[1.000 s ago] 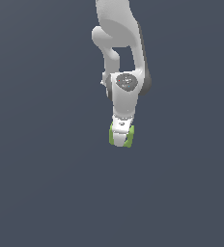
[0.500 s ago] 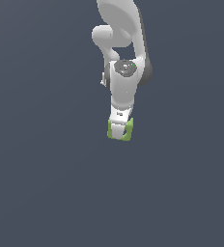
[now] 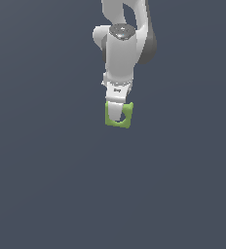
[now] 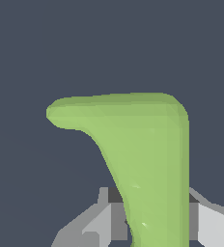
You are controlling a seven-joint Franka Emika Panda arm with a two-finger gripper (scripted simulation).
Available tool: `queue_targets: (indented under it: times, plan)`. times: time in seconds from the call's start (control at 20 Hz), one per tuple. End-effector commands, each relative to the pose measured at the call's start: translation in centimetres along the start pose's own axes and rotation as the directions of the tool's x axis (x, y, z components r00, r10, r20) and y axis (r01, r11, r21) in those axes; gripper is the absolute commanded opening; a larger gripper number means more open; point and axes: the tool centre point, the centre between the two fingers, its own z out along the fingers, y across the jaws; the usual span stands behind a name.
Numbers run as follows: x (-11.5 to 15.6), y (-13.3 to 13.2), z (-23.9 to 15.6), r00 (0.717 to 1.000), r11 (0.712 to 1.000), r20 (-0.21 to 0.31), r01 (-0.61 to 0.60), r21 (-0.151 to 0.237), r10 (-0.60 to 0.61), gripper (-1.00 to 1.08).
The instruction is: Pick up the object and move it to a goal position.
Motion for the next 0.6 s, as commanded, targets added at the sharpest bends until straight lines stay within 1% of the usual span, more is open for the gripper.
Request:
queue_targets:
  times: [0.0,0.3,0.55]
  plan:
    - [-0.6,-0.8,-2.3,1.000,1.000,-0.001,0.000,0.000,0.000,-1.00]
    - [-1.7,-2.1,-7.0,1.000,1.000,-0.003,0.001,0.000,-0.001,-1.00]
    - [-2.4,-2.8,-9.8,1.000,1.000,-0.002,0.000,0.000,0.000,-1.00]
